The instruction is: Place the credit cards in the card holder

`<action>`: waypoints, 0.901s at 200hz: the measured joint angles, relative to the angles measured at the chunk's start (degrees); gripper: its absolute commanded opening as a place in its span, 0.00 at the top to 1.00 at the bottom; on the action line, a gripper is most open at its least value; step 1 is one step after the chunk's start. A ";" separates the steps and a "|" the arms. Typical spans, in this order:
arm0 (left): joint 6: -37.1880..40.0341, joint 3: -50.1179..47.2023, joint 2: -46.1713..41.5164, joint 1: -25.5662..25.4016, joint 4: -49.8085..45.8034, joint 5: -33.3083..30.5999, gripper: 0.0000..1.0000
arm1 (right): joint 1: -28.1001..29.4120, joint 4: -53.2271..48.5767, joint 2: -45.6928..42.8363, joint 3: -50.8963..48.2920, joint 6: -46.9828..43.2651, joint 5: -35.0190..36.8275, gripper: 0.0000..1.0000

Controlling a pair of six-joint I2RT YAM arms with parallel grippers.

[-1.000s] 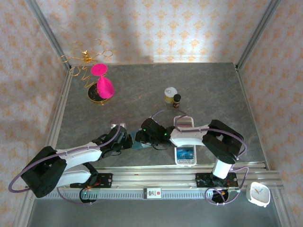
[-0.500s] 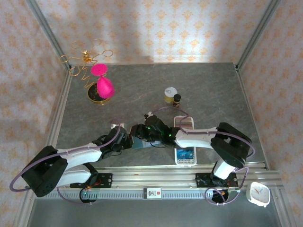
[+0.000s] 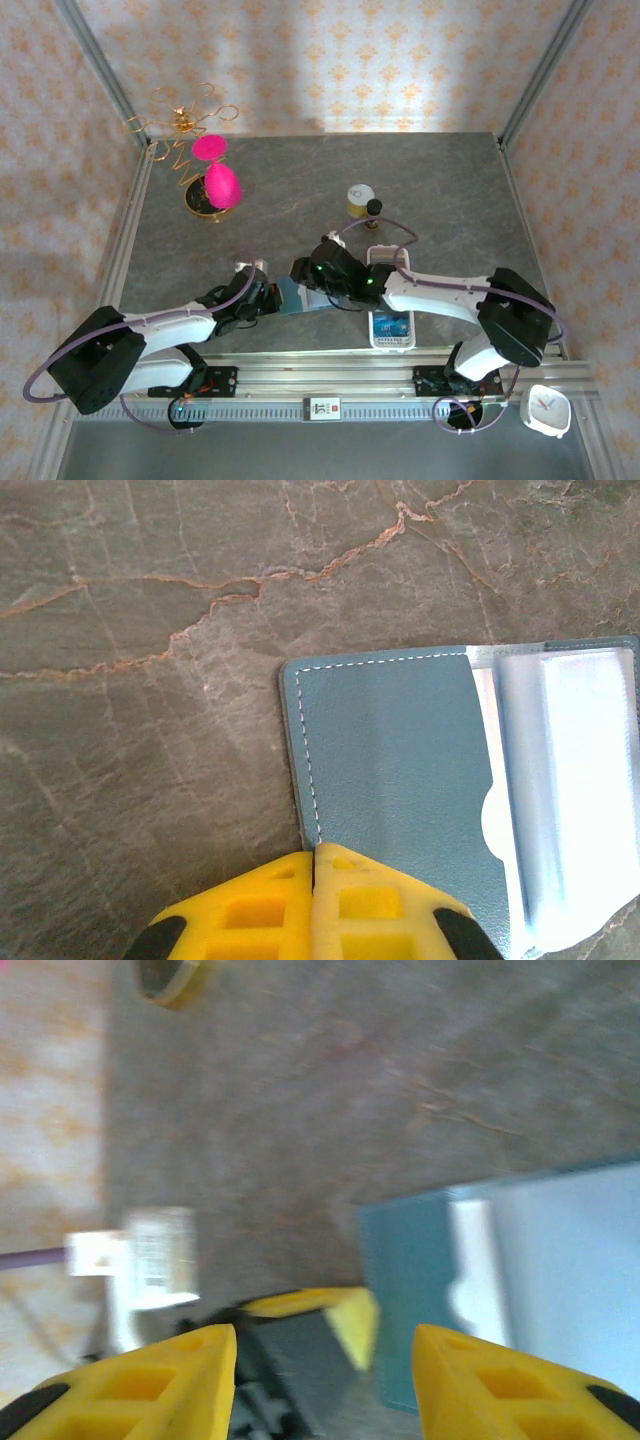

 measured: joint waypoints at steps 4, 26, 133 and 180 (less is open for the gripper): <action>0.00 0.00 0.00 0.00 0.00 0.00 0.97 | 0.00 -0.79 0.33 -0.07 0.02 0.17 0.50; 0.00 0.00 0.00 0.00 0.00 0.00 0.97 | 0.00 -4.92 2.23 -0.63 0.17 1.40 0.50; 0.00 0.00 0.00 0.00 0.00 0.02 0.97 | 0.94 -11.98 9.31 1.22 0.11 4.50 0.51; 0.00 0.00 0.00 0.00 0.02 0.04 0.97 | 1.07 -7.63 10.05 1.44 0.20 2.12 0.50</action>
